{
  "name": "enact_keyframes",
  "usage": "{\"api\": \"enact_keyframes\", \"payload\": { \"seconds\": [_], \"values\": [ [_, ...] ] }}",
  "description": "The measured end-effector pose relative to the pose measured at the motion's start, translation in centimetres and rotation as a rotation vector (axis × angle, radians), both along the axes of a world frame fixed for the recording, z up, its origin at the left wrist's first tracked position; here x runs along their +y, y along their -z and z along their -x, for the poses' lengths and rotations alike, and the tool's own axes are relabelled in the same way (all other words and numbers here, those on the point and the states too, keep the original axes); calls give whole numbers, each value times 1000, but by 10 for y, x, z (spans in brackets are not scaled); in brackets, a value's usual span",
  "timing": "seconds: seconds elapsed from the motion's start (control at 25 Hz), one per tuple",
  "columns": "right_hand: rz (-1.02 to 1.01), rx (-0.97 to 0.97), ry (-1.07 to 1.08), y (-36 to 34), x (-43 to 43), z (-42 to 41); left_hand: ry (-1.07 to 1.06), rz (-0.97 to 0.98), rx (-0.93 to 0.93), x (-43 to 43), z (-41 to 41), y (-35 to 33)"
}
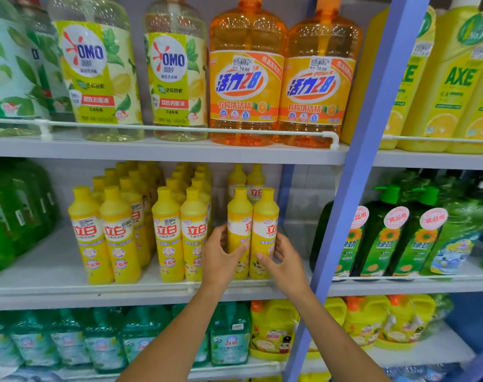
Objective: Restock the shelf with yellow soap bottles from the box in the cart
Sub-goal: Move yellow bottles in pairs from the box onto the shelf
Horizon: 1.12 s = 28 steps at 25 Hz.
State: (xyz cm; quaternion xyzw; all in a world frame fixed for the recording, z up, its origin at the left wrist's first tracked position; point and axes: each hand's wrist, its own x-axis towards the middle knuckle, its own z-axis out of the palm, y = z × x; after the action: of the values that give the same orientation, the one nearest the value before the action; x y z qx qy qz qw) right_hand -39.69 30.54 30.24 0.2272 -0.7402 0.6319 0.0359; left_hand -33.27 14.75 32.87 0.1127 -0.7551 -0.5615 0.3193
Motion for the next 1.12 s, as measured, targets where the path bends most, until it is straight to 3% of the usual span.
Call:
{"api": "enact_keyframes", "payload": {
  "seconds": [0.28,0.56,0.8,1.12],
  "values": [
    [-84,76,274,5,-18,-3,49,93,-105,-10,5,14],
    [-50,16,150,17,-6,-2,-72,35,-60,5,10,22],
    [-182,-43,240,8,-15,7,-34,46,-113,-4,17,22],
    [-276,-48,245,17,-23,32,-152,108,-158,-2,38,40]
  ]
}}
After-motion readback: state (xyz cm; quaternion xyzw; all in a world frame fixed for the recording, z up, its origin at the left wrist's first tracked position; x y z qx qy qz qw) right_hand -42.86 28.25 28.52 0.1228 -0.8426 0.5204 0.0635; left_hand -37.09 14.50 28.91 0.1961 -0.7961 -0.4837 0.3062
